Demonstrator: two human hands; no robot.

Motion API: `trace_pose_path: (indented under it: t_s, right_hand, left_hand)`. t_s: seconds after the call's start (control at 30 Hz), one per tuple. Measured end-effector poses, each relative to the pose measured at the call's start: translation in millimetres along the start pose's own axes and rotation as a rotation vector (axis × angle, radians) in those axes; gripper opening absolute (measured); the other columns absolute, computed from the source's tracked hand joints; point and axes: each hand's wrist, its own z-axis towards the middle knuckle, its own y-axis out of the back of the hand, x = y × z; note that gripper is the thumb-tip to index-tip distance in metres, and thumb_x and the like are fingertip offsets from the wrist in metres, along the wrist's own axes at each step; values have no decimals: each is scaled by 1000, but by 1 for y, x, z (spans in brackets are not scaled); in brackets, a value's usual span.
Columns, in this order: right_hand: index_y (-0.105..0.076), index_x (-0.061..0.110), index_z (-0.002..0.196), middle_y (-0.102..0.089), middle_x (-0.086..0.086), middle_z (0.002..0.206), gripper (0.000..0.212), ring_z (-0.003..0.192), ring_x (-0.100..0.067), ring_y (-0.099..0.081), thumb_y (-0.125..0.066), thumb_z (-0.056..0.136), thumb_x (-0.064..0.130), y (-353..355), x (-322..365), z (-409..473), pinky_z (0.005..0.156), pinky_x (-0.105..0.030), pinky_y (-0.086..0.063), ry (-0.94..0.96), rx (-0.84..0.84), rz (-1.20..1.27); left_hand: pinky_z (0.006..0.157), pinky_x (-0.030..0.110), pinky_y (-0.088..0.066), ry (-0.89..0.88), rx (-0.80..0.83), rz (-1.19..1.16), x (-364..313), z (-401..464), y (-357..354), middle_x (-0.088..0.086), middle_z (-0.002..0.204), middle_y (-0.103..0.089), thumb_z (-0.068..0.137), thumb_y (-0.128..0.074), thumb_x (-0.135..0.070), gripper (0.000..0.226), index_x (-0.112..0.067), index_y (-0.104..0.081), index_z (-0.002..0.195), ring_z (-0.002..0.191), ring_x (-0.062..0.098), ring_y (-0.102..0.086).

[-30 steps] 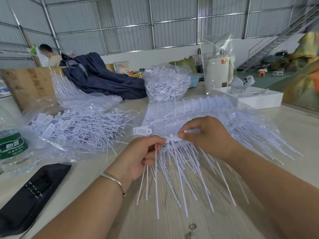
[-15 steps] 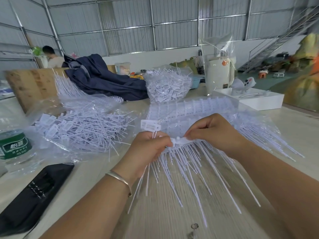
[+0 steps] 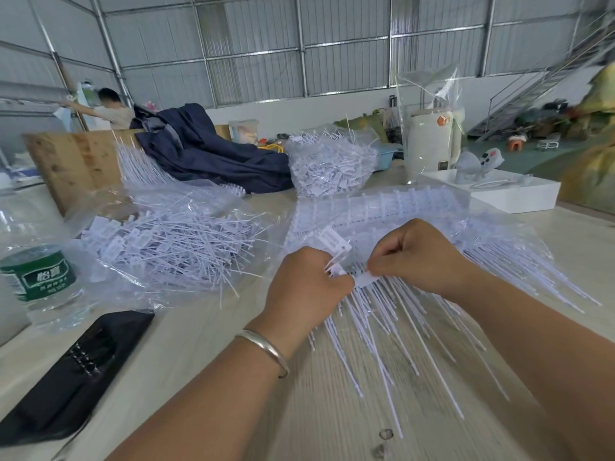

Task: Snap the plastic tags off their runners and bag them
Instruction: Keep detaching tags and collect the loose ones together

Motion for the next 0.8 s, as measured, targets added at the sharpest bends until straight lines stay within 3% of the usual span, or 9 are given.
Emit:
trace_pose_path:
  t_s: [0.07,0.23,0.33,0.4,0.5,0.57,0.63,0.7,0.8]
  right_hand:
    - [-75,8,63,-56,1,46,9,37,-2,-40,-71,71,10,1,1,1,42,-15,-32,5,-11,25]
    - [-76,2,69,-58,1,48,7,39,0,-42,-70,72,1,4,5,2,41,-11,-32,-8,-10,153]
    - [-76,4,67,-62,-16,59,6,51,-7,-48,-71,71,4,3,9,4,50,-16,-37,-36,-7,88]
    - [-72,-1,62,-54,-24,60,8,54,-12,-45,-72,69,5,4,15,2,54,-22,-37,-65,18,44]
    - [-66,-2,55,-41,-2,46,15,45,-7,-38,-73,67,3,19,24,-11,48,-16,-34,-51,49,115]
    - [-72,9,59,-55,-5,50,12,46,-2,-46,-74,71,6,35,29,-15,47,-10,-39,53,-79,218]
    - [-75,8,71,-65,-11,64,5,52,-3,-50,-74,76,11,39,27,-11,51,-12,-42,149,-283,348]
    - [-69,8,74,-56,4,53,17,48,-1,-42,-71,85,21,29,17,-3,49,-14,-33,187,-433,212]
    - [-44,19,67,-37,6,53,38,49,-8,-33,-53,95,42,9,-1,-2,49,-24,-25,254,-378,-130]
  left_hand:
    - [40,17,-28,-15,-23,18,-2,1,1,-12,41,-45,74,-67,-19,37,-23,-42,48,40,5,-41]
    - [38,18,-19,16,-44,-22,2,8,8,-8,37,-32,74,-69,-14,45,-18,-38,42,35,8,-29]
    - [36,18,-19,-4,-51,25,1,8,4,-9,37,-31,74,-70,-14,44,-16,-40,42,35,8,-29]
    - [37,19,-27,13,-90,109,2,9,2,-9,42,-40,77,-68,-15,36,-13,-47,48,37,7,-35]
    - [40,22,-35,155,-206,235,23,14,25,-3,53,-52,83,-61,-11,28,-16,-51,58,44,12,-48]
    - [36,18,-28,195,-233,231,37,14,37,-6,47,-47,82,-61,-12,31,-14,-46,55,43,11,-45]
    - [32,14,-26,213,-202,87,35,12,30,-8,37,-44,79,-64,-12,34,-16,-44,52,37,3,-43]
    - [36,11,-29,221,-131,-69,28,12,12,-12,42,-50,77,-71,-13,28,-17,-50,58,41,0,-46]
    - [44,17,-31,183,-77,-171,20,12,-6,-9,53,-47,78,-75,-16,31,-17,-50,60,44,1,-43]
